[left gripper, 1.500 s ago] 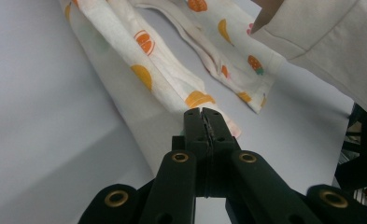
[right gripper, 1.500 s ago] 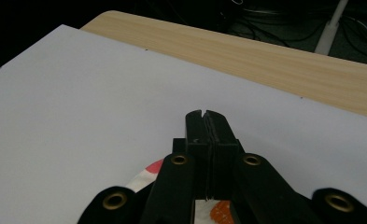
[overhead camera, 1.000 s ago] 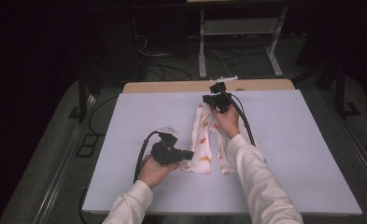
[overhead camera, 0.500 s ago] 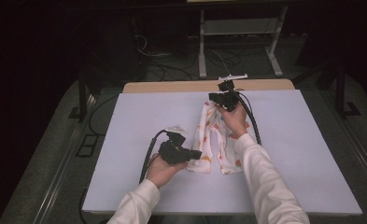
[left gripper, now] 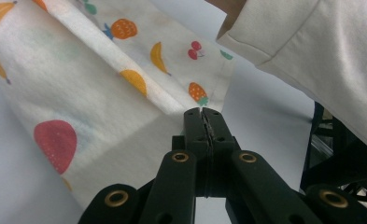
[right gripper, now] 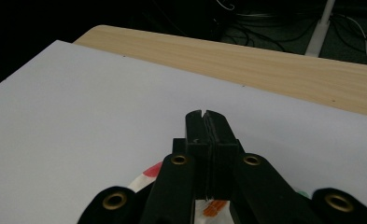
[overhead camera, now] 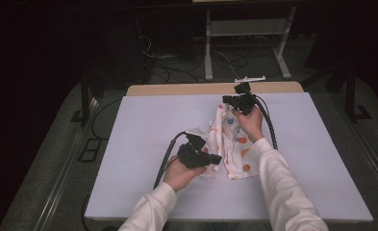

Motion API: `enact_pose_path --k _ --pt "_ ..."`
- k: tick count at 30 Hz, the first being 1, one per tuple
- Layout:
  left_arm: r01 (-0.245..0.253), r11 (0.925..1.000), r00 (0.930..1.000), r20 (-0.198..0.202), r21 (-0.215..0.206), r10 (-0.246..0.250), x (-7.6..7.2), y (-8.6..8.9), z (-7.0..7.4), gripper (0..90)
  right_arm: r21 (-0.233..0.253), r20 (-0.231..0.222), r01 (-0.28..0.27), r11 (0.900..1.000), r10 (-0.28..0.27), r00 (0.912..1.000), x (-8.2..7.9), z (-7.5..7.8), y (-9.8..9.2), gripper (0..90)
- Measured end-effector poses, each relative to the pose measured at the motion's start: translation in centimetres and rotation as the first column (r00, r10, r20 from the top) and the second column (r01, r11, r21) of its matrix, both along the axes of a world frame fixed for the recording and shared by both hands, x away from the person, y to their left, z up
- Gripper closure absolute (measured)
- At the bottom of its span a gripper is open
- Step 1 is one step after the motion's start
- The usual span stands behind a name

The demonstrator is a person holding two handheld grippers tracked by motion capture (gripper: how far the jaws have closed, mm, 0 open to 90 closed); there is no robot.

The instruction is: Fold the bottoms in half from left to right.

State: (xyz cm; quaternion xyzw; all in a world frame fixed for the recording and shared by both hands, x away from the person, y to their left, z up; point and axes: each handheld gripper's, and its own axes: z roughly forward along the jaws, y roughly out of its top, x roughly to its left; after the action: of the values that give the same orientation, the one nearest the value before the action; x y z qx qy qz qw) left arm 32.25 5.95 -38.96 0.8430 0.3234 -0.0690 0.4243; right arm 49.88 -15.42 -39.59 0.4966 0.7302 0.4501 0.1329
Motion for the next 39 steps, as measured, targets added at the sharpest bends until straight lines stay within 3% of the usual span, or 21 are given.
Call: enact_pose_path --k 11,21,28,36,39 --pt "0.029 0.9996 0.9995 -0.015 -0.002 -0.029 0.5 -2.3 -0.1 89.6 0.067 -0.047 -0.005 0.998 0.008 0.9989 0.6 -1.1 -3.0 87.5" --pt "0.038 0.999 0.9984 -0.04 -0.023 -0.039 1.5 -4.2 -0.7 89.6 0.056 -0.035 -0.026 0.998 0.028 0.999 1.1 -1.8 -4.3 87.4" --pt "0.034 0.9985 0.9975 -0.06 -0.042 -0.036 2.1 -5.3 -1.4 89.6 0.131 -0.037 -0.048 0.99 0.053 0.9979 1.8 -2.7 -5.2 87.3" --pt "0.022 0.9982 0.9967 -0.077 -0.056 -0.027 2.5 -6.4 -1.9 89.6 0.144 -0.027 -0.078 0.986 0.083 0.9962 2.6 -3.6 -5.3 87.1" --pt "0.019 0.9982 0.9965 -0.08 -0.057 -0.024 2.6 -6.8 -2.0 89.6 0.124 -0.034 -0.081 0.989 0.086 0.9957 2.7 -3.9 -5.2 87.1"
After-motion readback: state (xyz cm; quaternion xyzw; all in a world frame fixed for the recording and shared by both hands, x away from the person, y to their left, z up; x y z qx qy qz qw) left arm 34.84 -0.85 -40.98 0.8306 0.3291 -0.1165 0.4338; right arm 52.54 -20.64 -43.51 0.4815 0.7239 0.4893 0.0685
